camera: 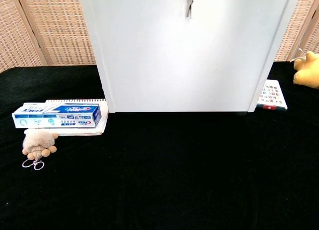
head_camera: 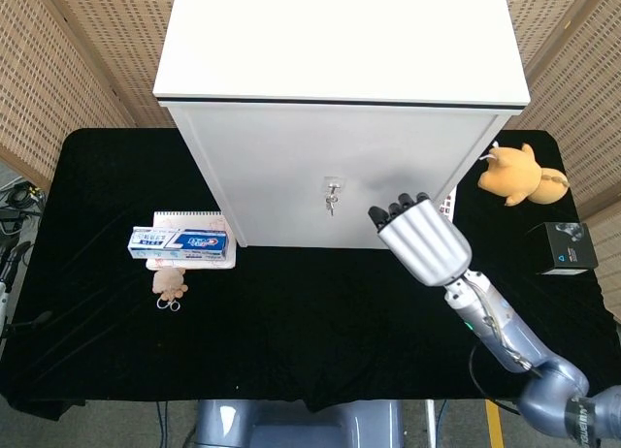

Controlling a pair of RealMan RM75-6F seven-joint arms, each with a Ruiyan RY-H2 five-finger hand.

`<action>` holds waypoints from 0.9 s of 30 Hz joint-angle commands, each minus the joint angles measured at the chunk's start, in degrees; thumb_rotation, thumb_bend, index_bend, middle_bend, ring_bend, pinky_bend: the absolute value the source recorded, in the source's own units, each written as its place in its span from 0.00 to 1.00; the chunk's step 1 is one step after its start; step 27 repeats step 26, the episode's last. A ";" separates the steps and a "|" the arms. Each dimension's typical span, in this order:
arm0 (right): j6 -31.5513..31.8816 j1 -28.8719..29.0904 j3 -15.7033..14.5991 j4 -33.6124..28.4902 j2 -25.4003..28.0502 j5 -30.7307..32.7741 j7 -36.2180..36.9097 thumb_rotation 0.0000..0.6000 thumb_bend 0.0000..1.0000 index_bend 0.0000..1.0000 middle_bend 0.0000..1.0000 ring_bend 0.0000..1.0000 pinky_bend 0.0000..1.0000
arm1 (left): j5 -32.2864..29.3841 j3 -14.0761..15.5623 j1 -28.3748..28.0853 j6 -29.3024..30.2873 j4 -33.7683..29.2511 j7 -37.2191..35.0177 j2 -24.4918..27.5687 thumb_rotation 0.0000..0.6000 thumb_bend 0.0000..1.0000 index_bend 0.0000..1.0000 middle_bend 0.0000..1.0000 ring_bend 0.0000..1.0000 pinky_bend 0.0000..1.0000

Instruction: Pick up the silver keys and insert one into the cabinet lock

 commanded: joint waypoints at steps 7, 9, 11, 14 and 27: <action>13.13 -15.31 -8.33 0.31 5.25 -3.22 12.22 1.00 0.08 0.24 0.35 0.24 0.32 | 3.11 0.98 0.88 2.56 -0.86 0.83 -0.14 1.00 0.00 0.00 0.00 0.00 0.00; 13.82 -17.94 -9.78 -1.11 6.00 -1.51 13.63 1.00 0.00 0.15 0.19 0.07 0.17 | 4.07 1.25 1.21 3.50 -1.04 0.98 -0.25 1.00 0.00 0.00 0.00 0.00 0.00; 13.99 -20.22 -11.20 -2.06 6.32 0.16 15.63 1.00 0.00 0.09 0.09 0.01 0.09 | 4.85 1.48 1.54 4.31 -1.10 0.97 -0.30 1.00 0.00 0.00 0.00 0.00 0.00; 14.48 -23.34 -12.89 -1.63 5.36 1.64 19.93 1.00 0.00 0.02 0.00 0.00 0.01 | 5.92 1.80 2.08 5.53 -1.13 0.64 -0.27 1.00 0.00 0.00 0.00 0.00 0.00; 13.09 -30.02 -14.04 6.39 -1.95 8.05 30.57 1.00 0.00 0.00 0.00 0.00 0.00 | 9.16 2.27 4.02 10.26 0.34 -1.77 -0.48 1.00 0.00 0.00 0.00 0.00 0.00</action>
